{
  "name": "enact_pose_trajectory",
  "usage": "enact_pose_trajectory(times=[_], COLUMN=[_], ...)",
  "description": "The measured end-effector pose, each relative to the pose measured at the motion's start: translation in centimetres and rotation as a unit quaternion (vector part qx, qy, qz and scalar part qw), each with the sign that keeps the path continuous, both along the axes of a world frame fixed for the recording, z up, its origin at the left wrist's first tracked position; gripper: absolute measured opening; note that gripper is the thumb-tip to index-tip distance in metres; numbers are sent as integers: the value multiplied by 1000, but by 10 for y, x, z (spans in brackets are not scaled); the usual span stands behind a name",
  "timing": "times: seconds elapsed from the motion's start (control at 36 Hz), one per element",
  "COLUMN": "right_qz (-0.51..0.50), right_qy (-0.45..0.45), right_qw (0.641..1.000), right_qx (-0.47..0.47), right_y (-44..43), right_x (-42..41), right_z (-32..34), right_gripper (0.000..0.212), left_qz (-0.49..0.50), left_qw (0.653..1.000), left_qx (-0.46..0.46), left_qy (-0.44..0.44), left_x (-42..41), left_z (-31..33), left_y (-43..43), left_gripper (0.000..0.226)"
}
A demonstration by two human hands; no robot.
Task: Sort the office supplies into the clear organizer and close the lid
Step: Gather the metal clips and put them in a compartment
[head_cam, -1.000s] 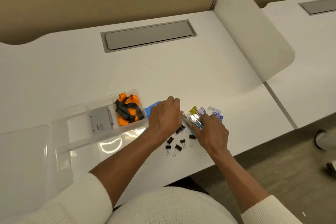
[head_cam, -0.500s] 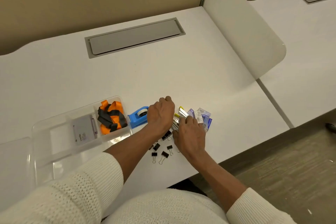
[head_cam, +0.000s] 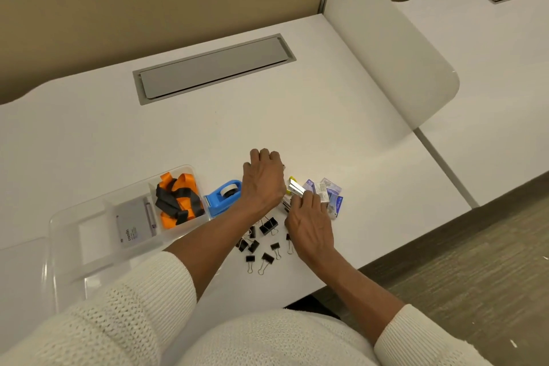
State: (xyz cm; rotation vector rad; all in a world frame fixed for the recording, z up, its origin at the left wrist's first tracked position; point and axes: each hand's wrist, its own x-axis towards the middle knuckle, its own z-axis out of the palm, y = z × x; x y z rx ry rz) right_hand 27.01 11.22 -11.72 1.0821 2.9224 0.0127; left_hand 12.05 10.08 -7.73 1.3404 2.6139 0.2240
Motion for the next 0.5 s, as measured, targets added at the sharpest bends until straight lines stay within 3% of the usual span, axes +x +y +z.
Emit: enact_pose_trajectory(times=[0.17,0.28,0.5], right_qz=[4,-37,-145], right_qy=[10,98,209], right_qw=[1000,993,962], right_qx=[-26,-46,-98], right_y=[5,12,39], right_x=[8,14,40], right_z=[3,20,29], right_gripper=[20,26,23], left_qz=[4,-25,-143], left_qw=[988,982,979], left_qx=[115,150,55], left_qy=[-100,-110,-137], left_x=[-3,-6,-2], left_z=[5,6,6], left_y=[4,5,-1], left_gripper=[26,15,27])
